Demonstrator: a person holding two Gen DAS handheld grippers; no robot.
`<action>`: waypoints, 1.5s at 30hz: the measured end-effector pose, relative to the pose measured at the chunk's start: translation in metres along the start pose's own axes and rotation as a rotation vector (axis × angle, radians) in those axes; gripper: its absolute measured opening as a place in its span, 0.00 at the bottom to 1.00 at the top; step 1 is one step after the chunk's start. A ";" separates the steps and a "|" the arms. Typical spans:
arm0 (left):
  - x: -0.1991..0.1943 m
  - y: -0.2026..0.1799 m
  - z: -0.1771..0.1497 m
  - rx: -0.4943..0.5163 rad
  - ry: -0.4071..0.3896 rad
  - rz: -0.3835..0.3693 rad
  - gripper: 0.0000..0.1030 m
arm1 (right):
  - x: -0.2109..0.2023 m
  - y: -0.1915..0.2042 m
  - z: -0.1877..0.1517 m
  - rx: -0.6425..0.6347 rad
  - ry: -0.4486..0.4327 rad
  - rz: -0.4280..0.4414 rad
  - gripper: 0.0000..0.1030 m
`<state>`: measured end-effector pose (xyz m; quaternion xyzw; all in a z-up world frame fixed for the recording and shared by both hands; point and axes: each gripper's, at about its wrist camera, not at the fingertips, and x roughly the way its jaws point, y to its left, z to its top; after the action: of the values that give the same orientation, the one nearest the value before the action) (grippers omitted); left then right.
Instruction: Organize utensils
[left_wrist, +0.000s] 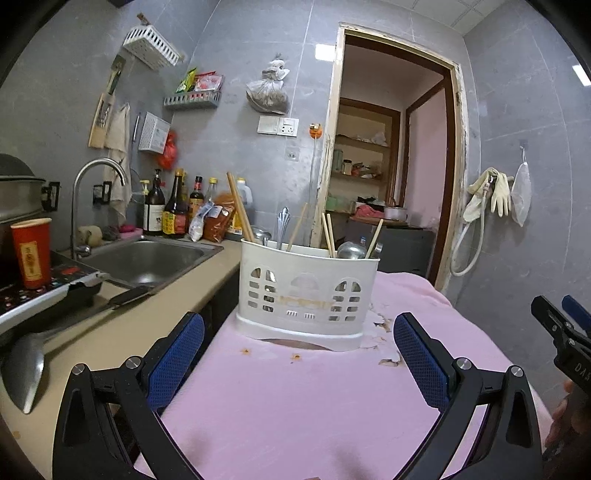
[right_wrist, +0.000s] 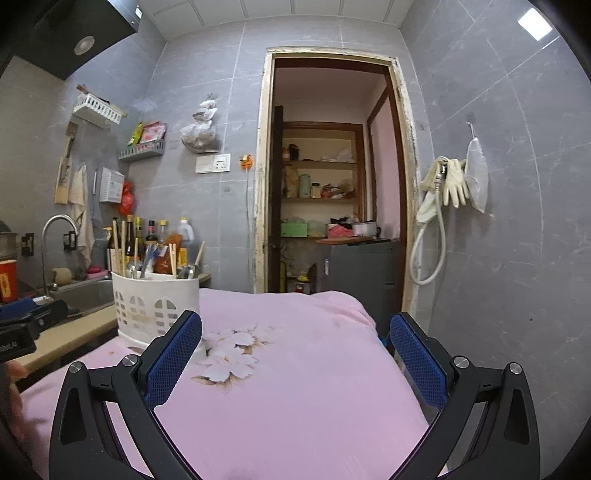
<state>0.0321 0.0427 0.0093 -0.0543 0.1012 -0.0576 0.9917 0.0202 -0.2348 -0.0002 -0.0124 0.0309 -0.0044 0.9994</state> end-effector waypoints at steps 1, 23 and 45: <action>-0.001 -0.001 -0.002 0.010 -0.002 0.007 0.98 | -0.001 0.000 -0.001 -0.002 0.000 -0.003 1.00; 0.001 -0.005 -0.012 0.056 0.001 0.020 0.98 | -0.005 0.002 -0.009 -0.013 0.021 -0.020 1.00; 0.000 -0.007 -0.012 0.057 0.003 0.021 0.98 | -0.006 0.003 -0.012 -0.013 0.036 -0.013 1.00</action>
<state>0.0291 0.0343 -0.0019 -0.0249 0.1016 -0.0503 0.9932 0.0133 -0.2321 -0.0119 -0.0189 0.0490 -0.0108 0.9986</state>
